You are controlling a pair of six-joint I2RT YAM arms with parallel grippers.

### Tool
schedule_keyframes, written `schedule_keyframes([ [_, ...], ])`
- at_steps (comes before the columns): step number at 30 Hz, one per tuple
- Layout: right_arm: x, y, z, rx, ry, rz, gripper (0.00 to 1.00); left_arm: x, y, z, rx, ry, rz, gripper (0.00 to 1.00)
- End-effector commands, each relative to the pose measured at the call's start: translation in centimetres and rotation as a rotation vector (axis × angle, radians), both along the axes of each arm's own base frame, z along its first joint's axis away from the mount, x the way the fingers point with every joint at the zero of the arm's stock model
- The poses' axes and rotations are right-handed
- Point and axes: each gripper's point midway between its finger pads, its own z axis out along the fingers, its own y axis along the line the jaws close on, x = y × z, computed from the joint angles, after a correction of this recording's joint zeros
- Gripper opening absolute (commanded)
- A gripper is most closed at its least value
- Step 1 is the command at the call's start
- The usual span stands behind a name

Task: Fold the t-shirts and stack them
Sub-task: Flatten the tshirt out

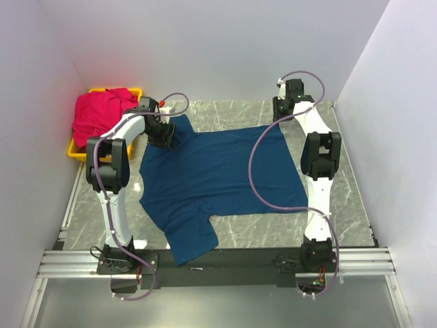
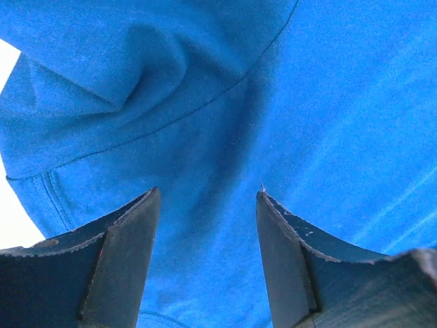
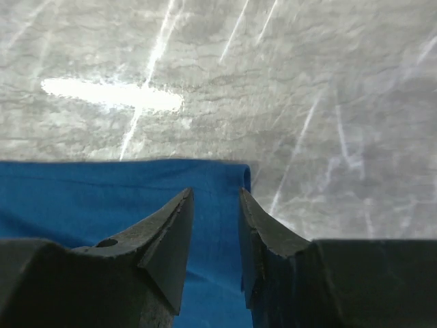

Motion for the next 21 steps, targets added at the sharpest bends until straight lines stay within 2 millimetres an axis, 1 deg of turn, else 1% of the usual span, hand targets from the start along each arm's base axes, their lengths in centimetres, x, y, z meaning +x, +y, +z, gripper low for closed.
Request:
schedule_keyframes([
  [1,1.1,0.2,0.4,0.032,-0.033,-0.035,0.40,0.3,-0.8,2.9,-0.036,-0.070,-0.003,0.65],
  [6,0.4,-0.1,-0.6,0.052,-0.001,-0.048,0.39,-0.3,-1.2,2.4,-0.042,-0.059,-0.013,0.65],
  [7,0.4,-0.1,-0.6,0.052,-0.003,-0.052,0.40,-0.4,-1.2,2.1,-0.043,-0.055,-0.014,0.65],
  [12,0.4,-0.5,-1.3,0.041,0.015,-0.064,0.41,-0.4,-1.3,1.9,-0.034,-0.057,-0.023,0.65],
  [14,0.5,-0.7,-1.4,0.042,0.015,-0.072,0.44,-0.4,-1.2,1.9,-0.030,-0.058,-0.021,0.65],
  [15,0.5,-0.8,-1.5,0.041,0.015,-0.073,0.47,-0.3,-1.1,1.6,-0.024,-0.053,-0.021,0.66],
  [17,0.8,-0.9,-1.5,0.037,0.008,-0.082,0.49,-0.2,-1.1,1.5,-0.021,-0.054,-0.021,0.66],
  [19,0.9,-0.8,-1.8,0.044,0.008,-0.076,0.45,-0.2,-0.9,1.1,-0.011,-0.046,-0.018,0.66],
  [21,1.1,-0.9,-1.9,0.045,0.005,-0.076,0.39,-0.1,-0.8,0.9,-0.007,-0.040,-0.015,0.66],
])
